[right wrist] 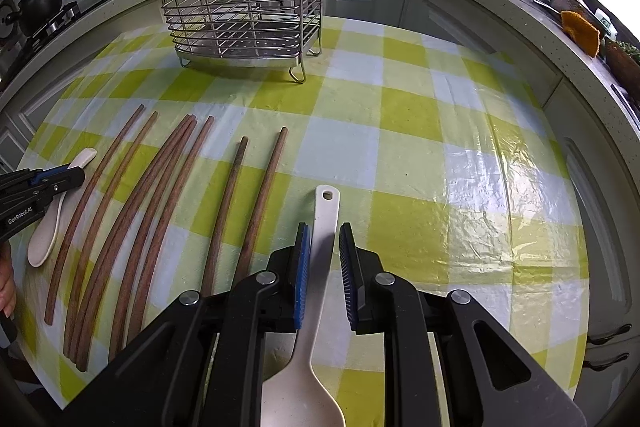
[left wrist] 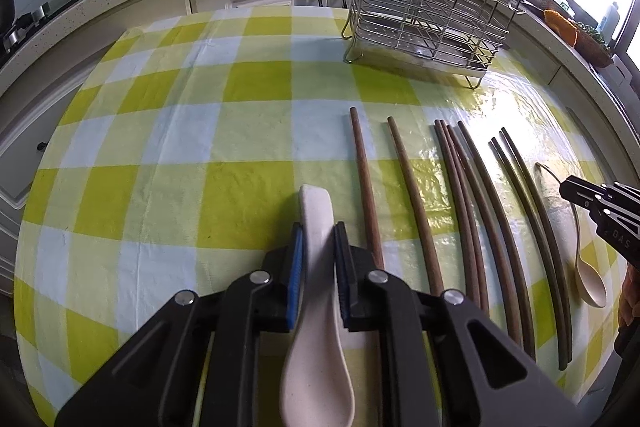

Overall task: Organize utensils
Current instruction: 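Close the left tool on the soup spoon handle while the right tool grips the ladle handle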

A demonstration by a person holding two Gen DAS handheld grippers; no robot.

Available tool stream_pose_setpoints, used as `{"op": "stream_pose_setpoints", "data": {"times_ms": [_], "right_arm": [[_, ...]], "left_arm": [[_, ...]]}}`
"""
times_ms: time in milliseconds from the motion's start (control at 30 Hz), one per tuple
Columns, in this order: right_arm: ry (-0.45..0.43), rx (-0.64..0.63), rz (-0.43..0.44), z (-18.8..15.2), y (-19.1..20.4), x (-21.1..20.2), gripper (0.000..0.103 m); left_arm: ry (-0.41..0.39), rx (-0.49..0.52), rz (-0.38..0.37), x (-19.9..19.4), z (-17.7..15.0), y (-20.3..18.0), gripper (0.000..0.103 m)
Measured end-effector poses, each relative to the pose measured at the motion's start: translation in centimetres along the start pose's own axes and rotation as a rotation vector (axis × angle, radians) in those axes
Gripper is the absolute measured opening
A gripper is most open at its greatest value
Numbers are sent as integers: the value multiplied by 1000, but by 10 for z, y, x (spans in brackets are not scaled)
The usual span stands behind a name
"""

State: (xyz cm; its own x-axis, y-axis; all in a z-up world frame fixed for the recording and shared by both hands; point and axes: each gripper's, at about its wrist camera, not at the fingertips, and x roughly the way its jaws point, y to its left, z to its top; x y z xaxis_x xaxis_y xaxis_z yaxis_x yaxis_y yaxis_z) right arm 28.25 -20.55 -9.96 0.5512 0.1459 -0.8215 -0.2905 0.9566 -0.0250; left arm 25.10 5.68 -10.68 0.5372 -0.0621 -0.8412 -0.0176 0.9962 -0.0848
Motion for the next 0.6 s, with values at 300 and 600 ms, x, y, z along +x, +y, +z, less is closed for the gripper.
{"op": "stream_pose_setpoints", "data": {"times_ms": [300, 600], "right_arm": [[-80, 5, -7, 1, -2, -25, 8], [-116, -8, -2, 4, -3, -47, 6]], "left_arm": [[-73, 41, -6, -27, 5, -7, 14], [-115, 53, 4, -45, 6, -9, 14]]}}
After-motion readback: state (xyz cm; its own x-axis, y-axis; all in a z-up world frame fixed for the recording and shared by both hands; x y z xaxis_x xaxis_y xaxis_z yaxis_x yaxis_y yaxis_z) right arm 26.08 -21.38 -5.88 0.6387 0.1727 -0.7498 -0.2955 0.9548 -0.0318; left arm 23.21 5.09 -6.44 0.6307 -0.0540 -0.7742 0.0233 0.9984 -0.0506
